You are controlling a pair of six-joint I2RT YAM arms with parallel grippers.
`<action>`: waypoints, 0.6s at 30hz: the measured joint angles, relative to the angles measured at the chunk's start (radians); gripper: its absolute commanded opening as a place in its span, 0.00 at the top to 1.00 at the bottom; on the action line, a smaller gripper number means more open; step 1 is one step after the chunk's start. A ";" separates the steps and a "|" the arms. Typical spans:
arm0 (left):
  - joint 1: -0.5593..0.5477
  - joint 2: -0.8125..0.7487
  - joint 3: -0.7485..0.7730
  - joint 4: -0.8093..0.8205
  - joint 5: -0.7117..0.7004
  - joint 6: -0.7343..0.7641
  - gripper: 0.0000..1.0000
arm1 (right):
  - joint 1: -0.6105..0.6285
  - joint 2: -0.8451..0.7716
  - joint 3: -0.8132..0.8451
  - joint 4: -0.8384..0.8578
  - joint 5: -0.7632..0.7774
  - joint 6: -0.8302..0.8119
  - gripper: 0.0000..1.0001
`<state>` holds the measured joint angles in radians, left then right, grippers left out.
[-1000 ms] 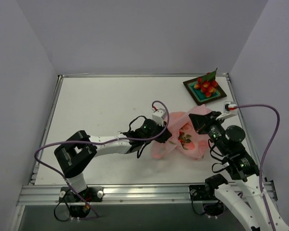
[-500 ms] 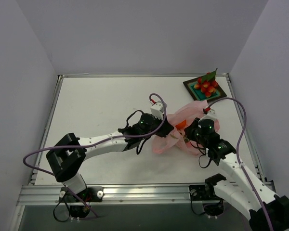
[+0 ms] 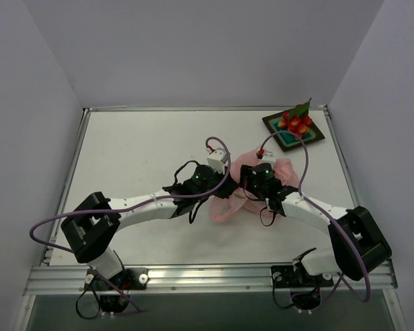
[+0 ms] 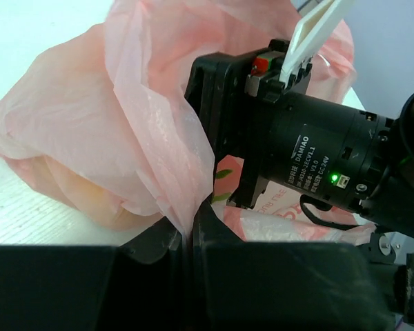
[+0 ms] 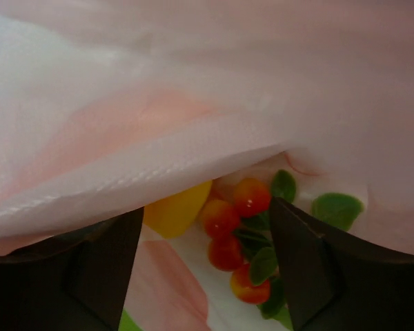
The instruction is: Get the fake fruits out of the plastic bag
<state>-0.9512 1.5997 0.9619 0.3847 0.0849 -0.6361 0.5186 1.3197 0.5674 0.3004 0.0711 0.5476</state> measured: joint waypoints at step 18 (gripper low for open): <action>0.049 -0.108 -0.142 0.055 -0.037 -0.014 0.98 | 0.084 0.090 0.074 0.042 0.023 -0.048 0.35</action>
<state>-0.9024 1.4918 0.8196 0.4397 0.0475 -0.6506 0.6022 1.4094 0.6415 0.3420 0.0944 0.4992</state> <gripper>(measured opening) 0.027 0.617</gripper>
